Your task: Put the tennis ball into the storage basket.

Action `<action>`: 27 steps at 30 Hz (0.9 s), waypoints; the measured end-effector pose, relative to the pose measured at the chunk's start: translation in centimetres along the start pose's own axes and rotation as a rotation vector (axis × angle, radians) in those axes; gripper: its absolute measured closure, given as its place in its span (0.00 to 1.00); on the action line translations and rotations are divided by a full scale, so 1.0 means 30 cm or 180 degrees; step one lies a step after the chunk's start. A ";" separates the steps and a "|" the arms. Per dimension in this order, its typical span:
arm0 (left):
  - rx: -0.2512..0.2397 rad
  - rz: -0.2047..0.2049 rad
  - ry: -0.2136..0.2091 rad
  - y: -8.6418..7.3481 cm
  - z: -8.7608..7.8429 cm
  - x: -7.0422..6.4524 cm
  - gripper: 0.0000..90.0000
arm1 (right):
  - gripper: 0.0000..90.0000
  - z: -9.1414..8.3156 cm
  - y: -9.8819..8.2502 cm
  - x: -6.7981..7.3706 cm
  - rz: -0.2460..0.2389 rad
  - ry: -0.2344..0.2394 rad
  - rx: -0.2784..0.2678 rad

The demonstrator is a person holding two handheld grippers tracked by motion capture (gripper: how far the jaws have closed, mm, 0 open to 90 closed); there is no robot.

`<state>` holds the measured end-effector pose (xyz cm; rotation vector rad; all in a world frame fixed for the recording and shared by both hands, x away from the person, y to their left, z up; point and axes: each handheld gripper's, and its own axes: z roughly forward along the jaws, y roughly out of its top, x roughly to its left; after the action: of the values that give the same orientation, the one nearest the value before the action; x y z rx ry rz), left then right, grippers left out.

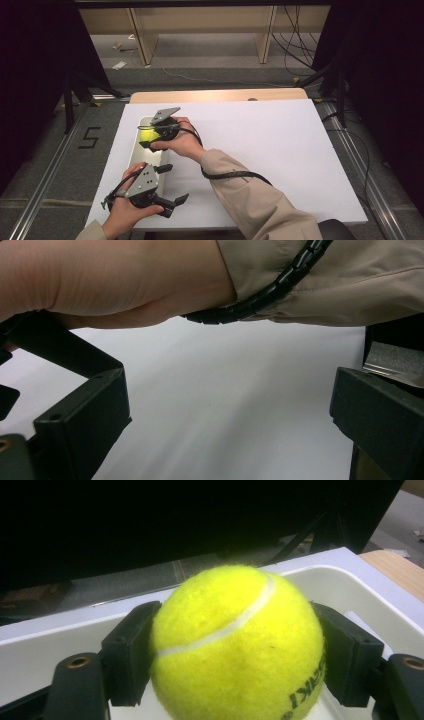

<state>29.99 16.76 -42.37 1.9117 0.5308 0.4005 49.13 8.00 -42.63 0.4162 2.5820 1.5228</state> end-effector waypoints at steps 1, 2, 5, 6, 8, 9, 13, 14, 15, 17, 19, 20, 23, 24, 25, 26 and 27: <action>0.0000 -0.0002 -0.0002 0.000 0.000 0.000 0.03 | 0.30 0.001 -0.001 -0.001 -0.0012 -0.0007 0.0005; 0.0001 0.0001 -0.0001 0.000 0.000 -0.001 0.02 | 0.30 0.002 -0.001 -0.002 -0.0010 -0.0007 0.0003; 0.0000 0.0001 -0.0005 0.000 0.000 0.000 0.03 | 0.30 0.004 -0.003 -0.002 0.0000 -0.0014 0.0011; 0.0001 0.0002 -0.0004 0.000 0.000 0.000 0.03 | 0.30 0.005 -0.004 -0.003 -0.0001 -0.0013 0.0009; 0.0002 0.0002 -0.0004 0.000 0.001 -0.001 0.03 | 0.30 0.006 -0.005 -0.004 -0.0003 -0.0016 0.0014; 0.0002 0.0003 -0.0004 0.000 0.001 -0.001 0.02 | 0.30 0.007 -0.006 -0.005 0.0004 -0.0019 0.0015; 0.0003 0.0004 -0.0005 0.000 0.001 -0.001 0.03 | 0.30 0.011 -0.008 -0.005 -0.0003 -0.0007 0.0052; 0.0002 0.0003 -0.0005 0.000 0.001 -0.001 0.03 | 0.30 0.012 -0.009 -0.005 0.0001 -0.0006 0.0055; 0.0003 0.0003 -0.0006 0.000 0.001 -0.001 0.03 | 0.30 0.014 -0.010 -0.005 0.0002 -0.0010 0.0051; 0.0003 0.0004 -0.0007 0.000 0.001 -0.001 0.03 | 0.30 0.016 -0.011 -0.005 -0.0002 -0.0008 0.0059; 0.0003 0.0004 -0.0008 0.000 0.001 -0.002 0.02 | 0.30 0.017 -0.012 -0.005 0.0004 -0.0007 0.0068; 0.0004 0.0005 -0.0007 0.000 0.001 -0.001 0.02 | 0.30 0.018 -0.013 -0.006 0.0003 -0.0006 0.0071; 0.0003 0.0005 -0.0007 0.000 0.001 -0.002 0.03 | 0.30 0.020 -0.015 -0.006 -0.0002 0.0005 0.0089; 0.0004 0.0007 -0.0008 0.000 0.001 -0.002 0.03 | 0.30 0.022 -0.016 -0.005 -0.0005 0.0001 0.0085; 0.0004 0.0008 -0.0008 0.000 0.002 -0.002 0.02 | 0.30 0.022 -0.016 -0.006 -0.0004 0.0002 0.0085; 0.0005 0.0008 -0.0009 0.000 0.002 -0.002 0.03 | 0.30 0.024 -0.017 -0.006 -0.0008 0.0002 0.0089; 0.0005 0.0007 -0.0009 0.000 0.002 -0.002 0.03 | 0.30 0.024 -0.017 -0.006 -0.0009 0.0006 0.0101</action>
<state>29.97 16.70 -42.40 1.9141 0.5272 0.3987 49.38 8.31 -43.44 0.4145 2.6102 1.4836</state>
